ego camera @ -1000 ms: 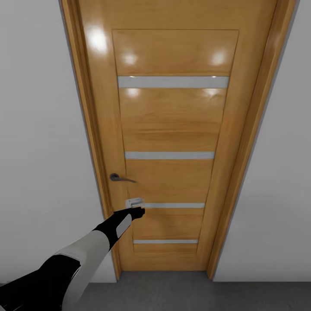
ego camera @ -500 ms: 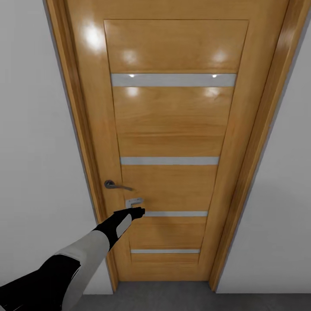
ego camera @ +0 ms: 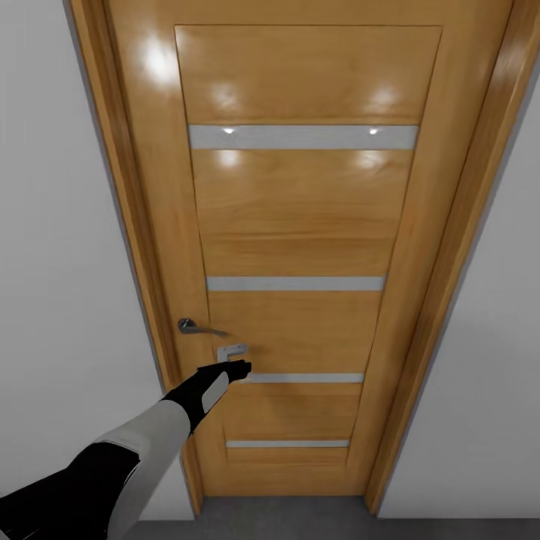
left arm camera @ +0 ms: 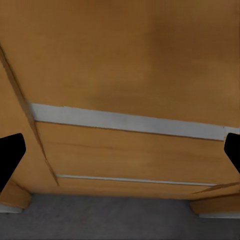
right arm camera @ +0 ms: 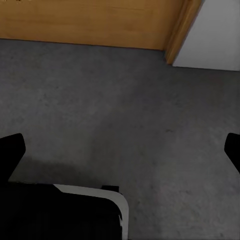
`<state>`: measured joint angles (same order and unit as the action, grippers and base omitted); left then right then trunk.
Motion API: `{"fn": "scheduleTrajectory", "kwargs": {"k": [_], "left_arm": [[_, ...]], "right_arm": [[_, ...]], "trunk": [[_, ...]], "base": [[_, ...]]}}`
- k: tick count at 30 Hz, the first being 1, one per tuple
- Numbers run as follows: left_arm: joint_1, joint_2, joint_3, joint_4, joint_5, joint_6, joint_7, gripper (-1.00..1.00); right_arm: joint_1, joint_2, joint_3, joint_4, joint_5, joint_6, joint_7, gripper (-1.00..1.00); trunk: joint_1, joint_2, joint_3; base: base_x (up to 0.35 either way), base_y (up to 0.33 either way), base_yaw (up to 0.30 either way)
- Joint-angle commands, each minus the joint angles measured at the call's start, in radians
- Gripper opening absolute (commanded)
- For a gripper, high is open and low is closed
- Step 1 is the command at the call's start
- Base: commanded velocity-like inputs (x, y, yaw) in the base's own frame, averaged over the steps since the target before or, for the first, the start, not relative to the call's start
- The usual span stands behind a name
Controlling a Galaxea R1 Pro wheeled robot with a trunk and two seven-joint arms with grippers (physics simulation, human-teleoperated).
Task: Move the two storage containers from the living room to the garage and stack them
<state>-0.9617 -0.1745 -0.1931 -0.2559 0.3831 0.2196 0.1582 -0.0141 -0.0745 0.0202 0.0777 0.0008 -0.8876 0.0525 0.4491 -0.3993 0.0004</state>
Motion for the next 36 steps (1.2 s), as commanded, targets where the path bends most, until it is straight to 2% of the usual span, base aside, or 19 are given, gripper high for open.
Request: {"fn": "scheduleTrajectory", "kwargs": {"k": [1, 3, 4, 7, 13, 21, 36], "left_arm": [[0.000, 0.000, -0.005, -0.001, 0.007, 0.004, 0.007, 1.00], [0.000, 0.000, -0.005, -0.001, 0.007, 0.004, 0.007, 1.00], [0.000, 0.000, -0.005, 0.000, 0.007, 0.004, 0.006, 1.00], [0.000, 0.000, -0.005, -0.001, 0.007, 0.004, 0.007, 1.00], [0.000, 0.000, -0.005, -0.001, 0.008, 0.004, 0.007, 1.00], [0.000, 0.000, -0.005, -0.001, 0.007, 0.004, 0.007, 1.00], [0.000, 0.000, -0.005, -0.001, 0.007, 0.005, 0.009, 1.00]], "right_arm": [[-0.001, 0.000, 0.001, 0.004, -0.001, -0.002, 0.003, 1.00], [0.001, 0.000, 0.001, 0.004, -0.001, 0.001, 0.003, 1.00], [0.038, 0.001, 0.002, 0.004, 0.000, -0.003, 0.005, 1.00], [0.060, 0.004, 0.003, 0.004, 0.001, -0.005, 0.007, 1.00], [0.076, 0.008, 0.003, 0.004, 0.001, -0.005, 0.007, 1.00], [0.080, 0.010, 0.004, 0.003, 0.011, -0.004, 0.007, 1.00], [0.080, 0.010, 0.004, 0.002, 0.019, -0.002, 0.006, 1.00]], "trunk": [[0.001, -0.001, 0.000], [0.001, -0.001, 0.000], [0.001, -0.001, 0.000], [0.001, -0.001, 0.000], [0.001, -0.001, 0.000], [0.001, -0.001, 0.000], [0.001, -0.001, 0.000]], "base": [[0.304, 0.000, 0.000], [0.266, 0.000, 0.000], [0.030, 0.000, 0.000], [0.012, 0.000, 0.000], [0.034, 0.000, 0.000], [0.234, 0.000, 0.000], [0.083, 0.007, 0.000]]}}
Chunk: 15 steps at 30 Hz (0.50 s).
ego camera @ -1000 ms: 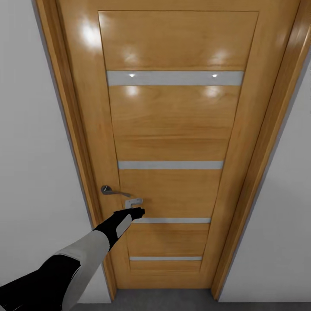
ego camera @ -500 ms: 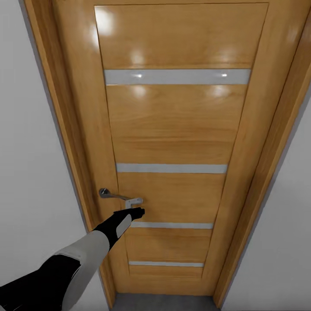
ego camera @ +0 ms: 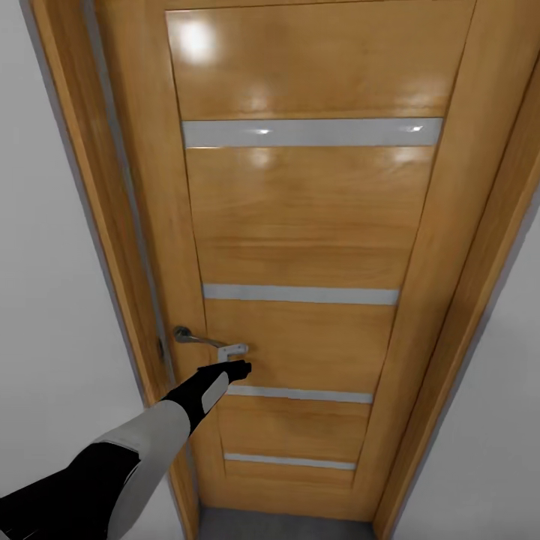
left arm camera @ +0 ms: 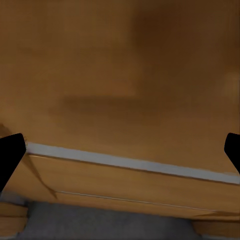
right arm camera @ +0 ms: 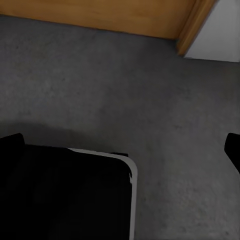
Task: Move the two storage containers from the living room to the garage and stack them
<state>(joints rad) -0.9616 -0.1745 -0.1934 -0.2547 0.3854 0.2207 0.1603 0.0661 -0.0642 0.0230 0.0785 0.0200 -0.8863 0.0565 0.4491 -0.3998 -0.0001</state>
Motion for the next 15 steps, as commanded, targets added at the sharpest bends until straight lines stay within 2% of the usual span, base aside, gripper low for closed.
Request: {"fn": "scheduleTrajectory", "kwargs": {"k": [1, 6, 15], "left_arm": [[0.000, 0.000, -0.005, -0.002, 0.004, 0.004, 0.008, 1.00], [0.000, 0.000, -0.005, -0.002, 0.004, 0.005, 0.008, 1.00], [0.000, 0.000, -0.005, -0.002, 0.004, 0.005, 0.008, 1.00]], "right_arm": [[0.000, 0.000, 0.002, 0.001, 0.002, -0.004, 0.002, 1.00], [0.000, 0.000, 0.002, 0.001, 0.010, -0.003, 0.002, 1.00], [0.000, 0.000, 0.002, 0.001, 0.011, -0.003, 0.002, 1.00]], "trunk": [[0.001, 0.000, 0.000], [0.001, 0.000, 0.000], [0.001, 0.000, 0.000]], "base": [[0.283, 0.008, 0.000], [0.265, 0.003, 0.000], [0.040, 0.000, 0.000]]}}
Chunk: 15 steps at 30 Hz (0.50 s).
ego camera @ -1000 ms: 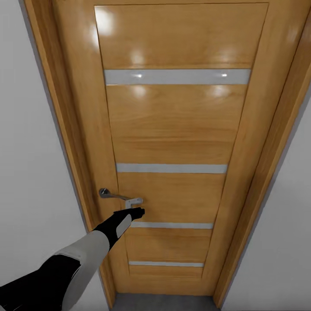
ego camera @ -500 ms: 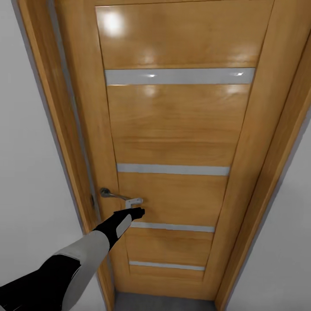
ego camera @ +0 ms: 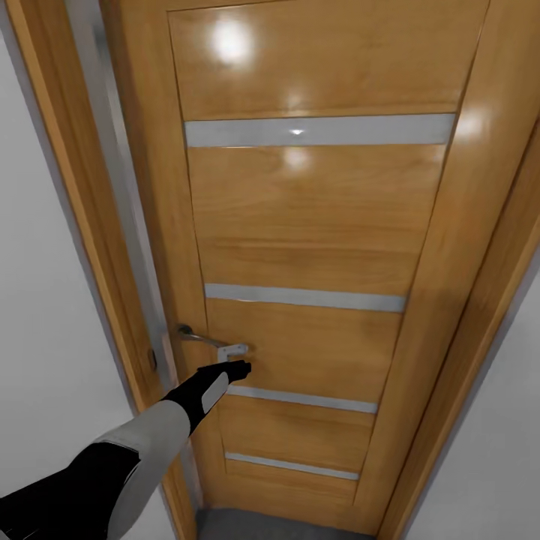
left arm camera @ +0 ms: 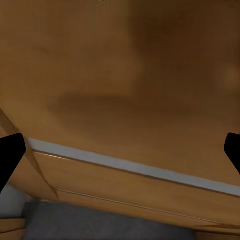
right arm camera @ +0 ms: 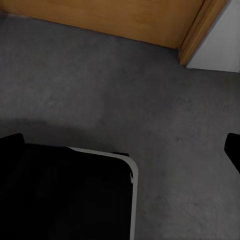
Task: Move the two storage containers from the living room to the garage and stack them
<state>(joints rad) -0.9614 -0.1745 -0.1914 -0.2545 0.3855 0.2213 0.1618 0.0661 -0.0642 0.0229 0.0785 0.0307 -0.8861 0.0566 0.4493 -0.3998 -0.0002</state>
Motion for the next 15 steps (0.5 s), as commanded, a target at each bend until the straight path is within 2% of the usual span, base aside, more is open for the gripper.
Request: {"fn": "scheduleTrajectory", "kwargs": {"k": [1, 8, 15], "left_arm": [[0.000, 0.000, -0.006, -0.002, 0.004, 0.004, 0.007, 1.00], [0.000, 0.000, -0.007, -0.002, 0.004, 0.005, 0.007, 1.00], [0.000, 0.000, -0.008, -0.003, 0.004, 0.005, 0.007, 1.00]], "right_arm": [[0.000, 0.000, 0.002, 0.001, 0.000, -0.004, 0.002, 1.00], [0.000, 0.000, 0.002, 0.001, 0.000, -0.004, 0.002, 1.00], [0.000, 0.000, 0.002, 0.001, 0.000, -0.004, 0.002, 1.00]], "trunk": [[0.001, 0.000, 0.000], [0.001, 0.000, 0.000], [0.001, 0.000, 0.000]], "base": [[0.200, -0.005, 0.000], [0.273, -0.057, 0.000], [0.061, -0.013, 0.000]]}}
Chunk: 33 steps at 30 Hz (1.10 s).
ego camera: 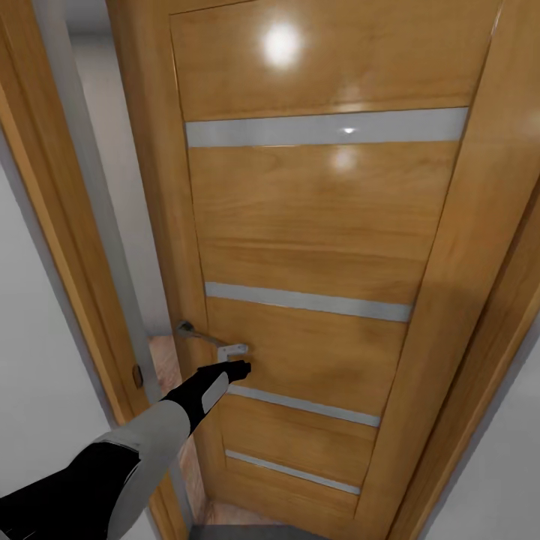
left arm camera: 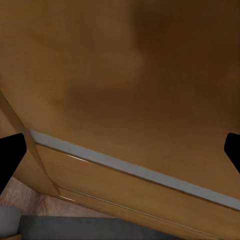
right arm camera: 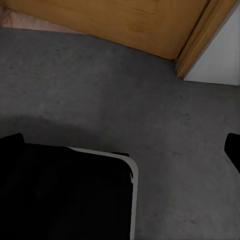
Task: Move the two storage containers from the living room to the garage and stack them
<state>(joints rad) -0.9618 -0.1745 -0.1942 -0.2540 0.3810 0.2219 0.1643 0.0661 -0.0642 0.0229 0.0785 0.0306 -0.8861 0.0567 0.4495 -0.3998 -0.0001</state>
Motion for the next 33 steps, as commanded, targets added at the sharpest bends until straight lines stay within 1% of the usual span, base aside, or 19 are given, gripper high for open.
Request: {"fn": "scheduleTrajectory", "kwargs": {"k": [1, 4, 10, 19, 24, 33], "left_arm": [[0.000, 0.000, -0.005, -0.003, 0.009, 0.004, 0.004, 1.00], [0.000, 0.000, -0.005, -0.003, 0.009, 0.004, 0.004, 1.00], [0.000, 0.000, -0.005, -0.002, 0.009, 0.005, 0.004, 1.00], [0.000, 0.000, -0.004, -0.002, 0.009, 0.005, 0.004, 1.00], [0.000, 0.000, -0.004, -0.002, 0.009, 0.005, 0.004, 1.00], [0.000, 0.000, -0.004, -0.002, 0.009, 0.005, 0.004, 1.00]], "right_arm": [[0.000, 0.000, 0.002, 0.001, 0.000, -0.004, 0.002, 1.00], [0.000, 0.000, 0.002, 0.001, 0.000, -0.004, 0.002, 1.00], [0.000, 0.000, 0.002, 0.001, 0.000, -0.004, 0.001, 1.00], [0.000, 0.000, 0.002, 0.001, 0.000, -0.003, 0.000, 1.00], [0.000, 0.000, 0.002, 0.001, 0.000, -0.003, 0.000, 1.00], [0.000, 0.000, 0.002, 0.001, 0.000, -0.003, 0.000, 1.00]], "trunk": [[0.000, 0.000, 0.000], [0.000, 0.000, 0.000], [0.000, 0.000, 0.000], [0.000, 0.000, 0.000], [0.000, 0.000, 0.000], [0.000, 0.000, 0.000]], "base": [[0.010, -0.002, 0.000], [0.026, -0.003, 0.000], [0.203, -0.076, 0.000], [0.037, -0.008, 0.000], [0.244, 0.000, 0.000], [0.044, 0.020, 0.000]]}}
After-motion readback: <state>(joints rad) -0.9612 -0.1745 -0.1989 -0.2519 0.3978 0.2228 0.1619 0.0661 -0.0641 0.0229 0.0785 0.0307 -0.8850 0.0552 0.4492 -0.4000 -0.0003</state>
